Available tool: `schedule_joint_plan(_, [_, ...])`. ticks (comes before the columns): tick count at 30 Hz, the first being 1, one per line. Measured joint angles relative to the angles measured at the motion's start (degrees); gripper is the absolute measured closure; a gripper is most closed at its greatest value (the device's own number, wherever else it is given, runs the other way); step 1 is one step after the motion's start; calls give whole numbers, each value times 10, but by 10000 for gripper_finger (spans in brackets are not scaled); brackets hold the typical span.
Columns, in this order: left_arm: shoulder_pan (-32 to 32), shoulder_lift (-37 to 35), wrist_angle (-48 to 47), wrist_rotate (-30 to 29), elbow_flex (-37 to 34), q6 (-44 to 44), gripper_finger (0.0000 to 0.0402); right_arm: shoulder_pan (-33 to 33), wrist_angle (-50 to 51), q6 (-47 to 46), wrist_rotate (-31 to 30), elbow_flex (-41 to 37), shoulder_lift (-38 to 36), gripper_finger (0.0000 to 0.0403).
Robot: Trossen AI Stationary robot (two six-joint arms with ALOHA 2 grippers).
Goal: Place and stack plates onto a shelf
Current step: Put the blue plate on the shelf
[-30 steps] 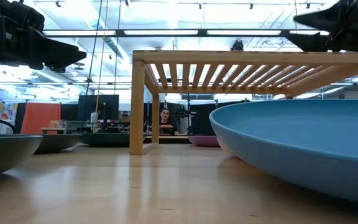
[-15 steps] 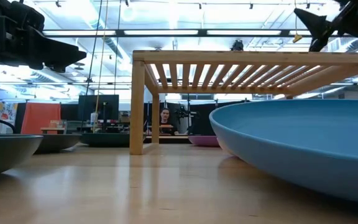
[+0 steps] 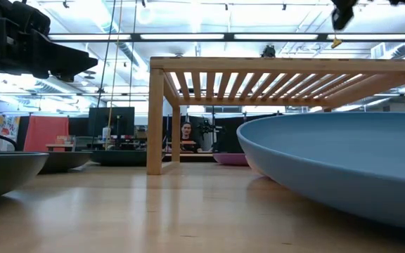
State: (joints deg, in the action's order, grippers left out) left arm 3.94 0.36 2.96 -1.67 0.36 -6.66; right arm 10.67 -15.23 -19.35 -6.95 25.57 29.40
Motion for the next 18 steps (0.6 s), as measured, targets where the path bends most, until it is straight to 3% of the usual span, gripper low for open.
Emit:
schedule_joint_plan(12, [0,0,-1,0,0,0,216,128,350,-71,-96,332,286,177])
schedule_joint_plan(18, [0,0,-2,0,0,0,216,168,398,-139,-104,406,377,177])
